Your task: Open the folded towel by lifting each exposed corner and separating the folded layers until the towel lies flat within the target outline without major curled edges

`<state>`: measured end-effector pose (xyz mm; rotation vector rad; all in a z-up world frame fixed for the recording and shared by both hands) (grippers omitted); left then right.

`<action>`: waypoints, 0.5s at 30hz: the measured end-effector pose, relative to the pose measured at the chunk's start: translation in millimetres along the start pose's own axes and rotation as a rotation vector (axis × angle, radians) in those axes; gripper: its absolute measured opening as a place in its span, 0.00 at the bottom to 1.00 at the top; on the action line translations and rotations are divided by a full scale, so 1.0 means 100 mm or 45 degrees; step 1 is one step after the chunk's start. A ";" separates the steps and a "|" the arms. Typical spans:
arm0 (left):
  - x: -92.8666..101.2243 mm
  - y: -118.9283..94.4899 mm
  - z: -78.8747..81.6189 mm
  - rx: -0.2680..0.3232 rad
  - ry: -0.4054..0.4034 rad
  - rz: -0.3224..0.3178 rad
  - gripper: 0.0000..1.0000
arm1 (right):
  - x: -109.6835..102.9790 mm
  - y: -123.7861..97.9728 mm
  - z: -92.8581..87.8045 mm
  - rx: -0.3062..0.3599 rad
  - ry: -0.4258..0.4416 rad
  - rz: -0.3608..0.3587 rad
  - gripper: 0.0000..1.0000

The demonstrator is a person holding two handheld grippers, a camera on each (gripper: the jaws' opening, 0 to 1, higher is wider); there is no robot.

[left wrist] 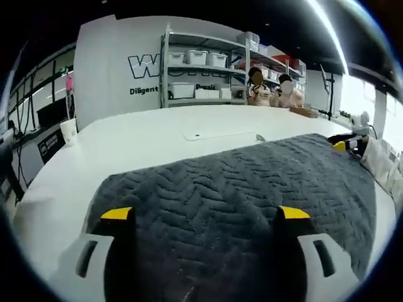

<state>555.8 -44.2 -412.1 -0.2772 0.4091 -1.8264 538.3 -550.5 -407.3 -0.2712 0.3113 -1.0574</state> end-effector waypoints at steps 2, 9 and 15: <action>-0.06 -0.03 0.06 0.026 -0.024 0.014 0.89 | 0.06 -0.05 0.07 0.037 -0.010 -0.024 0.77; -0.42 -0.10 0.20 0.107 -0.058 0.176 0.73 | 0.42 -0.19 0.08 -0.050 -0.127 -0.216 0.73; -0.71 -0.08 0.28 0.099 -0.013 0.315 0.69 | 0.58 -0.18 0.20 -0.036 -0.120 -0.234 0.66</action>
Point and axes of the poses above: the point that each gripper's makers call its tool centre point, and the gripper's own axes: y roughly forward along the fingers, x roughly to its right, z roughly out of its top, the point moved 3 cm from there along -y, roughly backward along the fingers, and after that the axes turned 9 degrees about z, right-handed, at the moved point
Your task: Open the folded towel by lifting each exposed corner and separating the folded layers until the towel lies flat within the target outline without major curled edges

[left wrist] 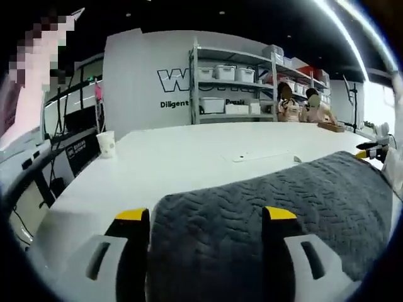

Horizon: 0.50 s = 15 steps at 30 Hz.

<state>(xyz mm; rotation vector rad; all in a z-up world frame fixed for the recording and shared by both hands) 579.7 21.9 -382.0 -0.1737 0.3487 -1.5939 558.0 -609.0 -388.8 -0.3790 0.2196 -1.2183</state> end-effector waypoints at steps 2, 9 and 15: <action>-0.11 0.04 0.03 -0.013 0.019 0.047 0.65 | 0.06 0.03 0.04 -0.009 -0.022 -0.024 0.64; -0.38 0.31 0.15 -0.010 -0.048 0.143 0.53 | 0.25 0.13 0.20 0.041 0.038 -0.050 0.55; -0.54 0.52 0.15 -0.038 -0.087 0.208 0.45 | 0.37 0.21 0.31 0.089 0.093 -0.068 0.46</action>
Point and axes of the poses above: the point that each gripper's makers call its tool centre point, and the gripper's own axes: y roughly forward along the fingers, x roughly to its right, z roughly out of its top, the point moved 3 cm from there along -y, roughly backward along the fingers, and after that the axes turned 9 degrees about z, right-handed, at the moved point
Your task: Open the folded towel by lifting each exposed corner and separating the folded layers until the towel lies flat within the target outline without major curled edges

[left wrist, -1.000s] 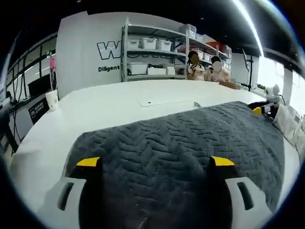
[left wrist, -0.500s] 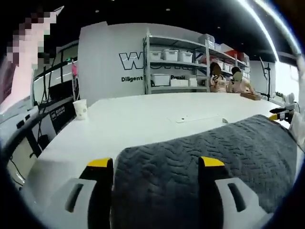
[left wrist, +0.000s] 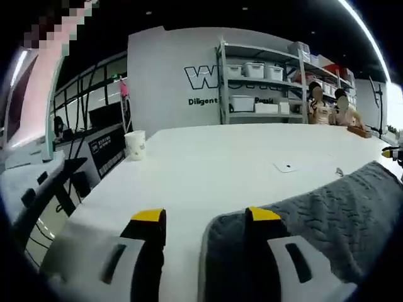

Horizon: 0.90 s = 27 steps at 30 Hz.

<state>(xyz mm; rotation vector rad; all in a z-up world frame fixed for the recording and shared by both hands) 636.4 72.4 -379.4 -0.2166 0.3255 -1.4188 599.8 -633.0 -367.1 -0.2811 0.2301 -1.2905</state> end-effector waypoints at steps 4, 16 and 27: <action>0.00 0.12 -0.05 -0.012 -0.026 -0.003 0.39 | 0.05 0.06 0.06 0.018 0.012 -0.005 0.42; 0.02 0.27 -0.32 -0.105 0.000 -0.040 0.34 | 0.26 0.18 -0.29 -0.113 -0.007 -0.039 0.26; 0.11 0.26 -0.34 -0.085 0.154 -0.063 0.25 | 0.31 0.26 -0.55 -0.224 -0.029 -0.051 0.13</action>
Point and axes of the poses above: the point that each gripper's makers call its tool centre point, and the gripper's own axes: y roughly forward along the fingers, x roughly to its right, z roughly out of its top, the point moved 3 cm from there along -y, roughly backward along the fingers, and after that the axes turned 9 degrees about z, right-handed, at the moved point
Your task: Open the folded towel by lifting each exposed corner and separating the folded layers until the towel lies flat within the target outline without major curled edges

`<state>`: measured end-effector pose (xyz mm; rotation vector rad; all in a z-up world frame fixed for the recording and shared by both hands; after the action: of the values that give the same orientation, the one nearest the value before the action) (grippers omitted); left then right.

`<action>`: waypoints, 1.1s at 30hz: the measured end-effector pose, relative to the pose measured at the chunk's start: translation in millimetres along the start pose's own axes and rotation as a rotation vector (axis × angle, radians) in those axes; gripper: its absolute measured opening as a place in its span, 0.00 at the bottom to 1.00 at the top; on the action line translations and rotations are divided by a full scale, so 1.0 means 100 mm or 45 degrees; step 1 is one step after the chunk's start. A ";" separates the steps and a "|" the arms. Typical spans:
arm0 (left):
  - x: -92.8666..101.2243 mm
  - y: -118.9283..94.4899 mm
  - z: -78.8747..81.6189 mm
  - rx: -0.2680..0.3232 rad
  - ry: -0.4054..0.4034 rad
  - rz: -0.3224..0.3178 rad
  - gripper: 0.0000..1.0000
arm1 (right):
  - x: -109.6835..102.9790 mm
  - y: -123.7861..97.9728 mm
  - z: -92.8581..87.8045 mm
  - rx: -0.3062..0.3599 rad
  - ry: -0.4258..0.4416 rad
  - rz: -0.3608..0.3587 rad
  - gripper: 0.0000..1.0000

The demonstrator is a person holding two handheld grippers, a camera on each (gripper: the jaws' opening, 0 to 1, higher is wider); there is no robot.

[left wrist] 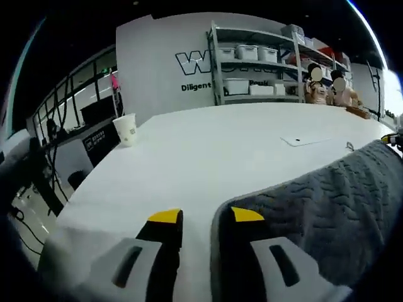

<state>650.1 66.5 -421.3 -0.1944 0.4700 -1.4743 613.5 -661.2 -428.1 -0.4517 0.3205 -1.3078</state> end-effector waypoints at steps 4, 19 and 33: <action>0.07 0.02 0.02 0.029 0.063 -0.048 0.12 | -0.02 -0.01 0.03 -0.006 -0.078 -0.001 0.07; 0.02 0.06 0.01 0.077 0.069 -0.034 0.07 | 0.01 0.02 0.03 0.006 -0.122 -0.011 0.03; 0.01 0.04 0.01 0.081 0.133 -0.015 0.07 | 0.04 0.04 0.03 0.008 -0.173 -0.048 0.02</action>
<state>654.1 65.5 -422.7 -0.0699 0.5062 -1.5136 619.5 -664.1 -427.2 -0.5408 0.1956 -1.3070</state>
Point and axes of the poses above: the point that each gripper's makers call its tool centre point, and the gripper's own axes: y roughly forward along the fingers, x roughly to its right, z roughly out of its top, the point moved 3 cm from there along -y, roughly backward along the fingers, and after that the axes turned 9 degrees about z, right-handed, at the moved point
